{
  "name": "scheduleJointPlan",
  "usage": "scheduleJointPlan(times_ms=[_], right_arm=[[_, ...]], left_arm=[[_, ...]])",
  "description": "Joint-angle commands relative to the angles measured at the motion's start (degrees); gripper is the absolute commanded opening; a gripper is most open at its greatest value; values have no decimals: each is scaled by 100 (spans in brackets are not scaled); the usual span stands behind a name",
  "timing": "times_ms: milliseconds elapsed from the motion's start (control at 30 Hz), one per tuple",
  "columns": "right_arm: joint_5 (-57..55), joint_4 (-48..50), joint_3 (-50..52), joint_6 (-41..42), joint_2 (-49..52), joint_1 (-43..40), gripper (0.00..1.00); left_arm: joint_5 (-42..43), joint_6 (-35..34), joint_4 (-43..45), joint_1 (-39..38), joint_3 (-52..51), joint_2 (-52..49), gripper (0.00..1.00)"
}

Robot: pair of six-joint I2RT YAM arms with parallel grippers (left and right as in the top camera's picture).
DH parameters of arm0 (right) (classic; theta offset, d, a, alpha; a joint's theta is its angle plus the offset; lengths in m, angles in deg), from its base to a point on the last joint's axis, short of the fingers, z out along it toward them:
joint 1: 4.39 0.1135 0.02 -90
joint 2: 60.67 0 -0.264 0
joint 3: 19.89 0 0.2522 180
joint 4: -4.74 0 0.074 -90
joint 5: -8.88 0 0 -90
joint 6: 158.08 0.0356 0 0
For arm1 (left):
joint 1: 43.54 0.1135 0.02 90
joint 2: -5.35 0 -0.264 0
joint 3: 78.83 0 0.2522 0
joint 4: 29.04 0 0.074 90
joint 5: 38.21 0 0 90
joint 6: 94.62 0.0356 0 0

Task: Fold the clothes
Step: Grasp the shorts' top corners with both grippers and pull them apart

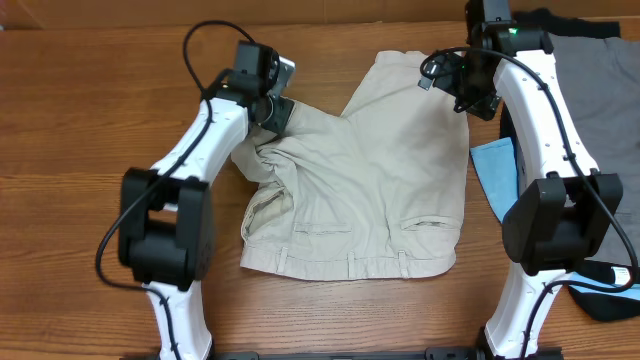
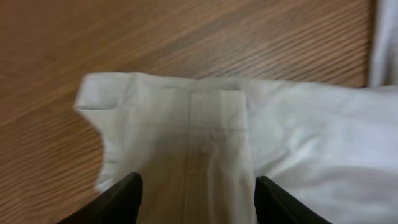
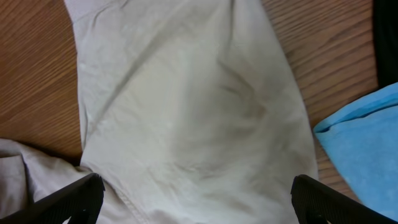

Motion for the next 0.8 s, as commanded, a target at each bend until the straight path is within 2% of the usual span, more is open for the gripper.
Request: scheduleJointPlan(times_ms=[0,100,167,233,267,300,333,433,600,767], right_arm=[[-74,17,24,-114,-42,-61,100],[-74,26,24,-114,-42,-66,100],[-74,46,24,-111,-42,-66,100],[-74,55,24,-111,-42,-66,100],[-74,52,24,-111,-42,-66,100],[-74,52,24,-111,-42,-66,100],[-74,52,24,-111,-42,-66,100],[-74,52,24,-111,-42,-66,100],[-72,87,24,-111,-42,-63,100],[-70,162,24,-111,-42,-63,100]], left_arm=[[-146,107,323,-20,83,-466,64],[-149,107,437,-44,83,-640,65],[-201,109,487,-48,83,-673,59],[-455,103,616,-48,114,-669,35],[-850,-61,592,-48,256,-669,17],[-1139,-245,531,-48,396,-667,7],[-1475,-474,315,-33,704,-660,4],[-1593,-522,-111,15,1366,-658,4],[-1580,-601,-994,173,3067,-658,4],[-1580,-605,-1209,439,3838,-658,4]])
